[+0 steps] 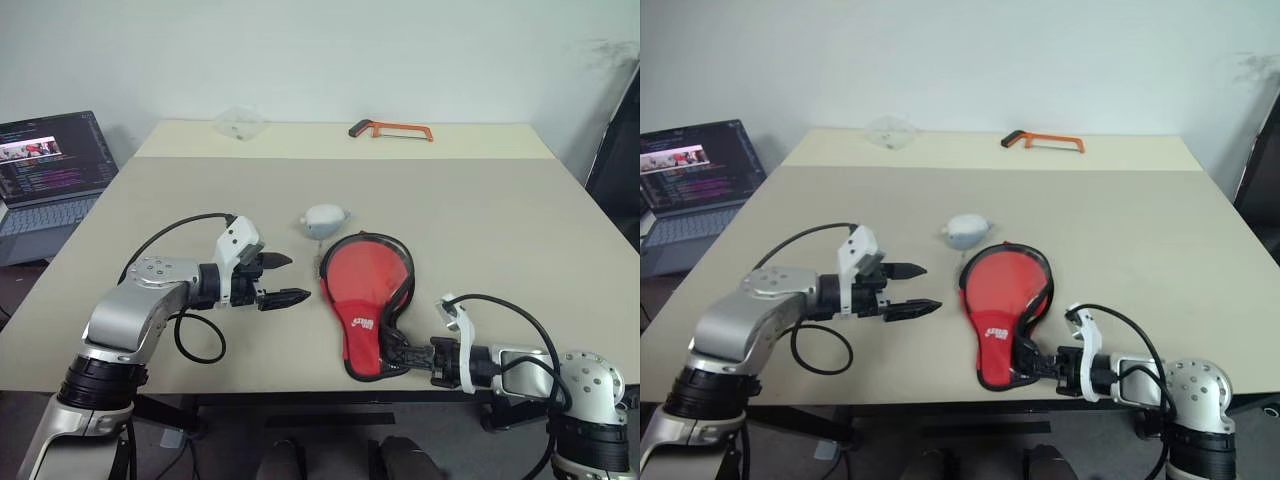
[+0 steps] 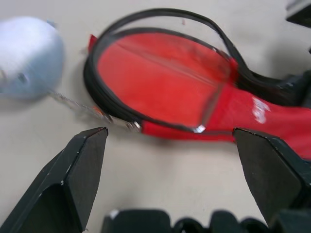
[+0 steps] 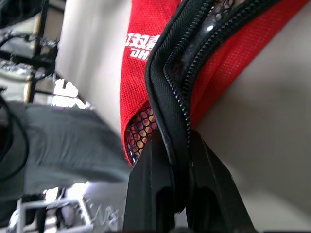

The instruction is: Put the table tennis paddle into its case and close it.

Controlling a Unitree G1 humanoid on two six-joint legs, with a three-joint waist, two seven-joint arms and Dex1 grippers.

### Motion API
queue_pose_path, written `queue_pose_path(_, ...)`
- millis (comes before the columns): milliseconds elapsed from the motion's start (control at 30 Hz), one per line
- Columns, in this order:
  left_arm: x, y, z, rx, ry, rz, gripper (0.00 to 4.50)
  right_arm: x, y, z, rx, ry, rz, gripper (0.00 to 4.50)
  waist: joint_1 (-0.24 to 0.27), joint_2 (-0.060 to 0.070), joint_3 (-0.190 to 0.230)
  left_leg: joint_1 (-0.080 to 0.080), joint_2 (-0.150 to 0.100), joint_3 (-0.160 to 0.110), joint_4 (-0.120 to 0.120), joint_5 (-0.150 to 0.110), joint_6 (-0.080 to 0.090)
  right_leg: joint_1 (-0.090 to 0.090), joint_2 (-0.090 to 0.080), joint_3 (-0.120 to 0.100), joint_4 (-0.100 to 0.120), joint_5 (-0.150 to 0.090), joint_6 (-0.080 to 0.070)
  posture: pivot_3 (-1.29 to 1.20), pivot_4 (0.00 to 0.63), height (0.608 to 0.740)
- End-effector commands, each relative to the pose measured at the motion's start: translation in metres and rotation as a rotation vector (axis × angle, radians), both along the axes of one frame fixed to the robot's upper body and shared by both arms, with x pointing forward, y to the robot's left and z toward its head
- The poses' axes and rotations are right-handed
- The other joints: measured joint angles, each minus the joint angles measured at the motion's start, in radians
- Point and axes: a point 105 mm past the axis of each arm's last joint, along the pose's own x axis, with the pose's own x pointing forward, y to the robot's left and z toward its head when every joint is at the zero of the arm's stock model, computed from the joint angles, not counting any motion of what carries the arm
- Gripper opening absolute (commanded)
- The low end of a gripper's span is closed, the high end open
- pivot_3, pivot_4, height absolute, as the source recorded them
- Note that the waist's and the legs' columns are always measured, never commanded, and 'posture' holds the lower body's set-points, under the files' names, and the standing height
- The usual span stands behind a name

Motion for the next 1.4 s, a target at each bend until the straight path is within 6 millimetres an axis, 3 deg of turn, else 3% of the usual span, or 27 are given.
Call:
queue_pose_path(33,0.0,0.0,0.009,0.006,-0.044,-0.008,4.5,-0.015,0.014,0.009,0.041,-0.018,0.092,0.02,0.001,0.0,0.0,0.0,0.0,0.0,0.0,0.0,0.0,0.0,0.0,0.0,0.0,0.0,0.0,0.0,0.15,0.74)
queue_pose_path(200,-0.001,0.0,0.007,0.013,-0.041,-0.009,4.5,-0.02,0.017,0.007,0.034,-0.011,0.107,0.02,0.002,0.0,0.0,0.0,0.0,0.0,0.001,0.0,0.0,0.0,0.0,0.0,0.0,0.0,0.0,0.0,0.15,0.74)
queue_pose_path(400,0.001,-0.002,0.007,0.016,-0.046,-0.01,4.5,-0.003,0.011,0.02,-0.001,-0.09,0.068,0.02,0.002,0.0,0.0,0.0,0.0,0.0,0.001,0.0,0.0,0.0,0.0,0.0,0.0,0.0,0.0,0.0,0.15,0.74)
queue_pose_path(500,0.001,-0.003,0.006,0.017,-0.048,-0.012,4.5,0.002,0.004,0.022,-0.031,-0.105,0.062,0.84,0.003,0.0,0.0,0.0,0.0,0.0,0.001,0.0,0.0,0.0,0.0,0.0,0.0,0.0,0.001,0.0,0.15,0.74)
queue_pose_path(633,0.002,-0.004,0.005,0.019,-0.053,-0.013,4.5,0.007,-0.006,0.03,-0.065,-0.144,0.058,2.29,0.004,0.0,0.0,0.0,0.0,0.0,0.001,0.0,0.0,0.0,0.0,0.0,0.0,0.0,0.001,0.0,0.15,0.74)
queue_pose_path(833,0.013,0.0,0.01,0.004,-0.096,0.037,4.5,-0.001,-0.035,0.06,-0.245,-0.351,0.197,4.44,0.009,-0.001,0.0,-0.001,0.0,0.0,0.001,0.0,0.0,0.0,-0.001,0.0,-0.001,0.0,0.001,0.0,0.15,0.74)
queue_pose_path(1000,0.038,0.002,0.023,-0.044,-0.166,0.141,4.5,0.018,-0.038,0.092,-0.313,-0.649,0.25,4.48,0.011,-0.002,0.001,0.0,-0.001,0.0,0.002,0.0,0.0,0.0,-0.001,0.0,-0.001,0.0,0.001,0.0,0.15,0.74)
queue_pose_path(1133,0.053,0.002,0.032,-0.078,-0.188,0.194,4.5,0.057,-0.006,0.125,-0.196,-0.815,0.093,4.48,0.002,-0.003,0.001,0.0,0.0,0.0,0.003,0.0,0.0,0.0,0.0,0.001,-0.001,0.002,0.003,0.0,0.15,0.74)
queue_pose_path(1233,0.066,-0.002,0.031,-0.074,-0.184,0.212,4.5,0.081,0.025,0.111,-0.296,-0.911,0.045,4.48,0.006,-0.004,0.001,0.0,-0.001,-0.001,0.003,0.0,0.0,0.0,0.0,0.001,0.0,0.002,0.003,0.0,0.15,0.74)
queue_pose_path(1400,0.092,-0.019,0.033,-0.041,-0.201,0.206,4.5,0.112,0.046,0.05,-0.451,-0.915,-0.055,4.48,0.034,-0.005,0.0,-0.003,-0.003,0.0,0.003,0.0,0.0,-0.001,-0.001,0.0,-0.001,0.003,0.001,0.0,0.15,0.74)
